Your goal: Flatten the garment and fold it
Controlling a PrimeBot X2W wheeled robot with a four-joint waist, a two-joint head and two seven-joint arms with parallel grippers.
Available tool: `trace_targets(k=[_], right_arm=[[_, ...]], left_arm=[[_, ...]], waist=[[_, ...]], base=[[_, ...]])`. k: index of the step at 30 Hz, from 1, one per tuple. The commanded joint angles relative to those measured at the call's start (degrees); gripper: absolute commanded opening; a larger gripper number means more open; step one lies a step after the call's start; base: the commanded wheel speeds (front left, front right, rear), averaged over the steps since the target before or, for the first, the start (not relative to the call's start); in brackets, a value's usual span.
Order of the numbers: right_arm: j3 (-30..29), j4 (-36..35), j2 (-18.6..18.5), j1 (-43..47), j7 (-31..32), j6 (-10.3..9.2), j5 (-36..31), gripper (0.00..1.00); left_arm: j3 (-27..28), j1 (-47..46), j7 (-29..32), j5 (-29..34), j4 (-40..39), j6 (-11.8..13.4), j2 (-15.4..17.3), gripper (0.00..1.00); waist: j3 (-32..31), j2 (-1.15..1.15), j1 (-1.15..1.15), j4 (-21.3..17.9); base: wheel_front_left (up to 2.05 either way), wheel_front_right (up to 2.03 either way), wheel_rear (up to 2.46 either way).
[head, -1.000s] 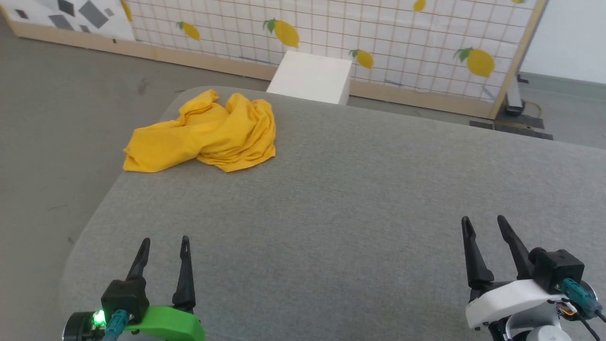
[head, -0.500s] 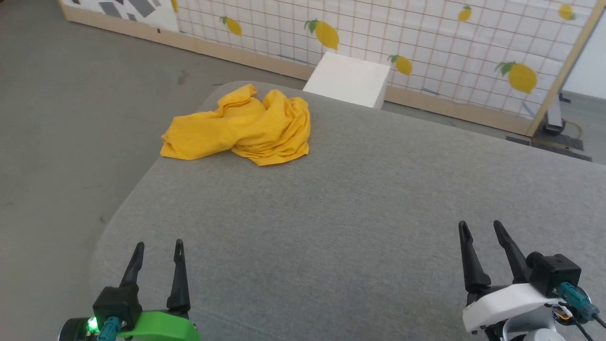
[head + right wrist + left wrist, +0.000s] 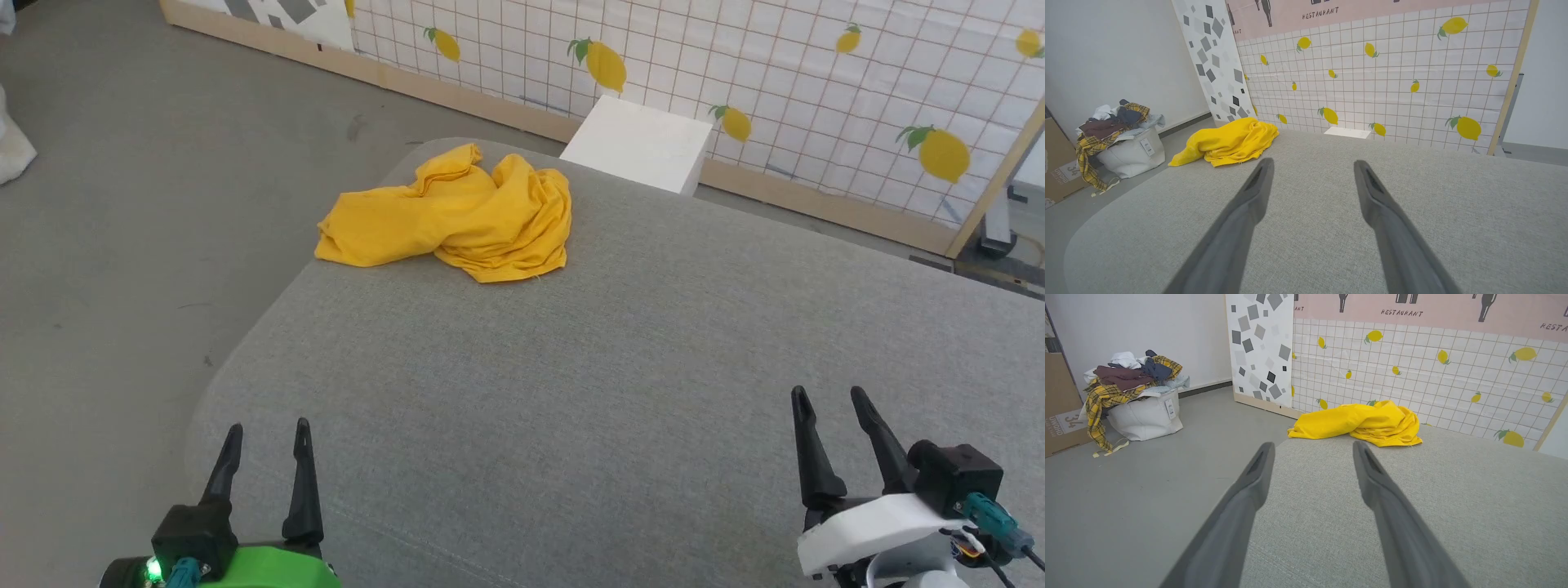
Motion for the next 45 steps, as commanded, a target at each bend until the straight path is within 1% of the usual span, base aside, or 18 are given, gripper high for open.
trace_targets(k=[1, 15, 20, 25, 27, 32, 37, 41, 45], right_arm=[[0.06, 0.40, 0.04, -0.04, -0.67, -0.09, 0.62, 1.00], [-0.15, 0.24, 0.04, -0.21, -0.67, -0.09, 0.08, 1.00], [-0.48, -0.48, 0.04, -0.05, -0.35, -0.09, -0.24, 1.00], [-0.81, -1.37, 0.04, 0.11, 0.03, -0.09, -0.55, 1.00], [-1.08, -1.84, 0.04, 0.18, 0.25, -0.09, -0.76, 1.00], [-2.01, -3.83, 0.04, 0.20, 1.03, -0.09, -0.89, 1.00], [-2.73, -7.17, 0.04, -0.49, 2.33, -0.09, -1.62, 1.00], [-3.25, -11.37, 0.04, -1.66, 4.20, -0.09, -2.69, 1.00], [-3.81, -15.54, 0.04, -2.98, 5.94, -0.09, -3.95, 1.00]], left_arm=[[0.27, 1.13, -0.67, -0.43, 0.10, -0.47, -0.17, 1.00], [0.33, 1.24, -0.68, -0.46, -0.15, -0.43, -0.23, 1.00], [-0.38, 0.83, -0.68, -0.46, -0.02, -0.34, -0.24, 1.00], [-1.79, -1.12, -0.54, -0.23, 0.26, -0.92, 0.28, 1.00], [-2.49, -2.99, 0.55, -0.17, -0.34, -1.42, 1.14, 1.00], [-4.16, -9.63, 5.83, 0.52, -3.70, -2.29, 3.96, 1.00], [-6.85, -17.69, 11.74, 0.96, -5.20, -3.23, 7.73, 1.00], [-7.76, -25.95, 16.68, -1.38, -5.29, -3.68, 11.36, 1.00], [-8.41, -34.13, 20.91, -5.17, -4.02, -3.86, 14.79, 1.00]], waist=[[0.03, 0.00, 0.00, 0.23], [0.19, 0.00, 0.00, -1.08], [0.54, 0.00, 0.00, -1.16], [1.43, 0.00, 0.00, -1.27], [1.98, 0.00, 0.00, -1.33], [3.83, 0.00, 0.00, -1.86], [7.08, 0.00, 0.00, -2.68], [11.22, 0.00, 0.00, -3.92], [15.14, 0.00, 0.00, -5.52]], base=[[0.00, 0.00, 0.00], [0.00, 0.00, 0.00], [0.00, 0.00, 0.00], [0.00, 0.00, 0.00], [0.00, 0.00, 0.00], [0.00, 0.00, 0.00], [0.00, 0.00, 0.00], [0.00, 0.00, 0.00], [0.00, 0.00, 0.00]])
